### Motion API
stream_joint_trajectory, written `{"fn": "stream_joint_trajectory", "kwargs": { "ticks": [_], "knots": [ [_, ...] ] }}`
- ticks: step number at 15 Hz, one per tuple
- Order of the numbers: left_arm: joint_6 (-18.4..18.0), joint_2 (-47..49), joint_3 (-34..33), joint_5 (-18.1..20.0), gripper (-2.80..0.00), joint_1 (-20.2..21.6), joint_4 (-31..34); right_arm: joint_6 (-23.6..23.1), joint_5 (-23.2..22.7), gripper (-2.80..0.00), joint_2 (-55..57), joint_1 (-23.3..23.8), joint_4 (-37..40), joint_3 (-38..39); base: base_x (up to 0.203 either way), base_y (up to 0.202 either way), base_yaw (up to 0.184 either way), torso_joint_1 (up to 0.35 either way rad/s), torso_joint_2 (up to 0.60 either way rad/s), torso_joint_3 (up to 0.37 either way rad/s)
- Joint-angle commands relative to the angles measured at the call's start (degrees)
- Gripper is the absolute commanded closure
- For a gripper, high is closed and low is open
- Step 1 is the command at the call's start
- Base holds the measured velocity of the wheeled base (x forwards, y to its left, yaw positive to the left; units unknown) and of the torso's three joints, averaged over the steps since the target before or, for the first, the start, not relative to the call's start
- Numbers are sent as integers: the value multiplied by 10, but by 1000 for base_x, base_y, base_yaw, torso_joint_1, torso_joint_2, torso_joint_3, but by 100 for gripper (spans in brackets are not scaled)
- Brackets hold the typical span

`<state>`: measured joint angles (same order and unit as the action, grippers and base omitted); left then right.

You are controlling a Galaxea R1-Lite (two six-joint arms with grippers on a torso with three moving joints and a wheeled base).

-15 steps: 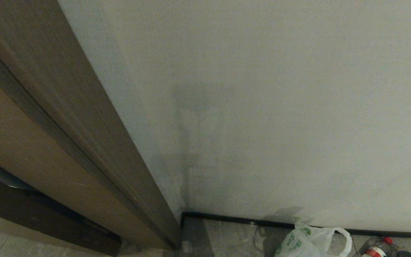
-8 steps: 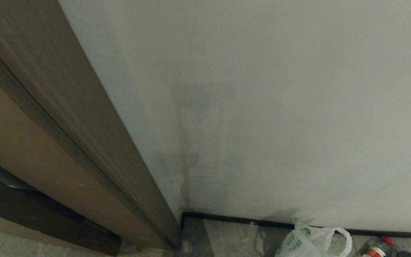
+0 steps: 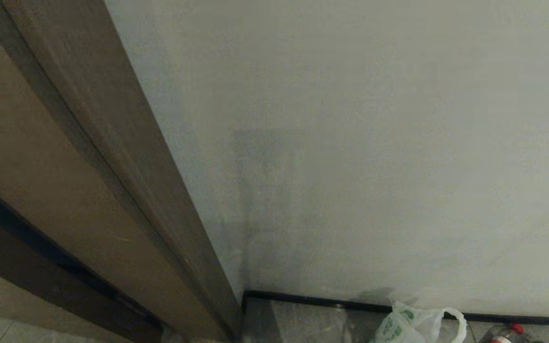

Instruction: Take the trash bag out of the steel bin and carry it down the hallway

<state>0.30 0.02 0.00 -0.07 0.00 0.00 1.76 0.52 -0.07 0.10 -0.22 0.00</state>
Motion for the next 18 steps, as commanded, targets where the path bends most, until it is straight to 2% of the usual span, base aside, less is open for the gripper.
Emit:
{"fn": "stream_joint_trajectory", "kwargs": {
  "ticks": [1,14,18],
  "knots": [
    [0,0,0,0,0,0,0,0,0,0,1,0,0,0,0,0,0,2,-1,201],
    [0,0,0,0,0,0,0,0,0,0,0,0,0,0,0,0,0,2,3,204],
    [-2,0,0,0,0,0,0,0,0,0,0,0,0,0,0,0,0,1,-19,33]
  ]
}}
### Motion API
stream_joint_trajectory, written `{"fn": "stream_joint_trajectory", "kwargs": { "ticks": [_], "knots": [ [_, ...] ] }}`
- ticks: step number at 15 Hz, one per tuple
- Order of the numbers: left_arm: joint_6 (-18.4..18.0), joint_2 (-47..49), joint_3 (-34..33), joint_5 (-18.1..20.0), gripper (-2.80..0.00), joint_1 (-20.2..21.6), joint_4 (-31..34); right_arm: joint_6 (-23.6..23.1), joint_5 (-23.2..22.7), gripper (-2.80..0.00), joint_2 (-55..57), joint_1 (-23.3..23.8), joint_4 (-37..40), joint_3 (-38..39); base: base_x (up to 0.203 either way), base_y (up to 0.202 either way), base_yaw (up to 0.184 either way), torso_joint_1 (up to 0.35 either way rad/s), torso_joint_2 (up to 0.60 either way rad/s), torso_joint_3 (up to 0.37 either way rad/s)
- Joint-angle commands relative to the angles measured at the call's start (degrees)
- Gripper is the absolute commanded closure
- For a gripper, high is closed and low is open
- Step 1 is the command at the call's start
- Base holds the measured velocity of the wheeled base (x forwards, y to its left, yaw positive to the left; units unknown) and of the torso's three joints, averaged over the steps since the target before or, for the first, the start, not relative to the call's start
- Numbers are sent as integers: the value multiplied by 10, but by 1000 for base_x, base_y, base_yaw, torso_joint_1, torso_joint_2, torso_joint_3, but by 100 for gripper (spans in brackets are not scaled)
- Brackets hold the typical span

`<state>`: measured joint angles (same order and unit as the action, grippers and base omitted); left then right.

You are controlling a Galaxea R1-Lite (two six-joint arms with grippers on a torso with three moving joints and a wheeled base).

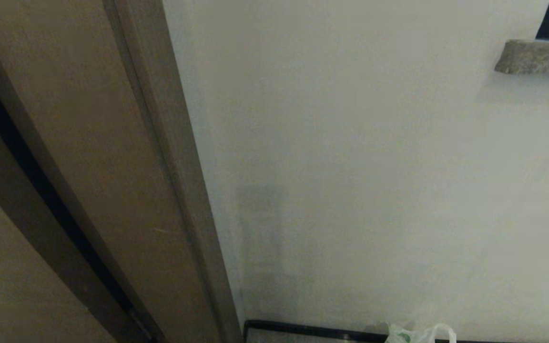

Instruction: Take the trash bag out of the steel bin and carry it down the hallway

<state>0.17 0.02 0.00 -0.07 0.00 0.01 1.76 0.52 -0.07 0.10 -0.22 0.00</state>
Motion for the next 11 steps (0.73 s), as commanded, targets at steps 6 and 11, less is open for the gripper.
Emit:
{"fn": "stream_joint_trajectory", "kwargs": {
  "ticks": [6,11],
  "knots": [
    [0,0,0,0,0,0,0,-1,0,0,1,0,0,0,0,0,0,1,7,18],
    [0,0,0,0,0,0,0,-1,0,0,1,0,0,0,0,0,0,0,0,0]
  ]
}}
